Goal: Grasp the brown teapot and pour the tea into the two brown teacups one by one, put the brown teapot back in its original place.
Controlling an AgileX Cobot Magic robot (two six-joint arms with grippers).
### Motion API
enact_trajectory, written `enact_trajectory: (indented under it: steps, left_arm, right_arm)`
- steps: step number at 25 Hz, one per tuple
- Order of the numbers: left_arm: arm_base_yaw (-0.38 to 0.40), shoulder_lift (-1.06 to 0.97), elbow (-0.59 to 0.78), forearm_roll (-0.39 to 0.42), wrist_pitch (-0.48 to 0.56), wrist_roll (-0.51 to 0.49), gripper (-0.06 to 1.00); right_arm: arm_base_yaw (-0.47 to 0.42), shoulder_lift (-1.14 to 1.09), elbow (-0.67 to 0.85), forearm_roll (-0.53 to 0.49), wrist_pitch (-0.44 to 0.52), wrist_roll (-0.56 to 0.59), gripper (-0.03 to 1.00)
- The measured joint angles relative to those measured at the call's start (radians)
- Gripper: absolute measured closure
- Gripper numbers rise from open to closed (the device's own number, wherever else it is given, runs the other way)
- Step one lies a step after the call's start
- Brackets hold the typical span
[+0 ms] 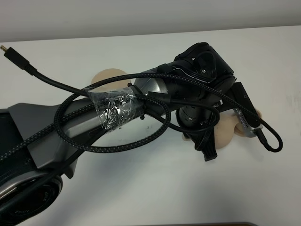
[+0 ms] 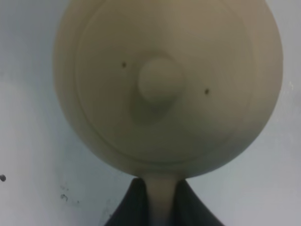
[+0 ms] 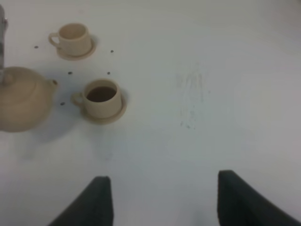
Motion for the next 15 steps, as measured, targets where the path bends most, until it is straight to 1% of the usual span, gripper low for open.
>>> enact_trajectory:
  steps: [5,8,12,15]
  left_arm:
    - [0.000,0.030,0.001,-0.002,-0.061,-0.015,0.81]
    - [0.004,0.029,0.001,0.002,-0.076,-0.015,0.81]
    - [0.030,0.011,0.001,0.045,-0.076,-0.014,0.81]
    - [0.068,-0.006,0.001,0.102,-0.076,-0.007,0.81]
  right_arm:
    - [0.000,0.000,0.000,0.000,0.000,0.000,0.49]
    - [0.000,0.000,0.000,0.000,0.000,0.000,0.49]
    - [0.000,0.000,0.000,0.000,0.000,0.000,0.49]
    - [0.000,0.000,0.000,0.000,0.000,0.000,0.49]
